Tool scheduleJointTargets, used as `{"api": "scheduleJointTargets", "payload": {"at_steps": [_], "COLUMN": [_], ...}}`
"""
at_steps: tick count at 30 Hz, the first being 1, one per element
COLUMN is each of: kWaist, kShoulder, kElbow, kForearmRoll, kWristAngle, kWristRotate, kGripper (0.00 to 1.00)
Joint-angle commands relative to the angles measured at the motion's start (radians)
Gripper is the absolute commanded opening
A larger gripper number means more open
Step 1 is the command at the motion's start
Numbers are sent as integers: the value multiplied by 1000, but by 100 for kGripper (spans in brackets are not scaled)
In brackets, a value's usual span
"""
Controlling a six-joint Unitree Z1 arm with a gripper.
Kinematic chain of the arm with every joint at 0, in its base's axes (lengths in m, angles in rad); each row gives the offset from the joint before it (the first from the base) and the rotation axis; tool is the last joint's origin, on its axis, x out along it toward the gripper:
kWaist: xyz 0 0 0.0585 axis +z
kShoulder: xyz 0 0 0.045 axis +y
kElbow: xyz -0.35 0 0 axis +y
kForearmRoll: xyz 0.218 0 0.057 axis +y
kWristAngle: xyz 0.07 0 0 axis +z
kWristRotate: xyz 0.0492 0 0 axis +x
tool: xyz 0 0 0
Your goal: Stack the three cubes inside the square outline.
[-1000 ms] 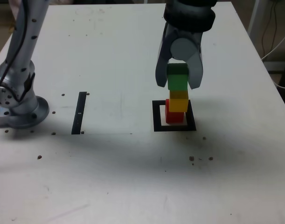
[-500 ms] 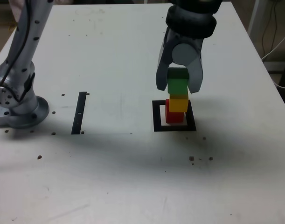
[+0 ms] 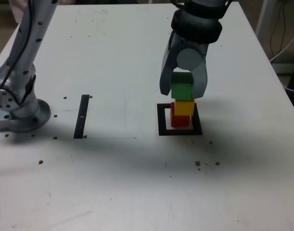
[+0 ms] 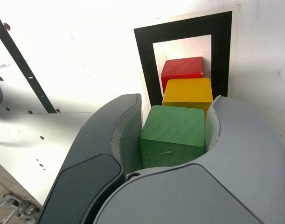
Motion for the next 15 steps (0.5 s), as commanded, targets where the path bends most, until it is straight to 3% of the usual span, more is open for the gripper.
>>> {"api": "scheduleJointTargets", "payload": {"at_steps": [1, 3, 7, 9, 15], "kWaist": [5, 7, 7, 7, 7], "kShoulder": [6, 6, 6, 6, 5], "kElbow": [5, 7, 6, 5, 4], "kForearmRoll": [5, 3, 2, 1, 1], "kWristAngle": [0, 0, -3, -4, -7], "kWristRotate": [4, 7, 17, 19, 20], "kGripper": [34, 44, 79, 90, 98]}}
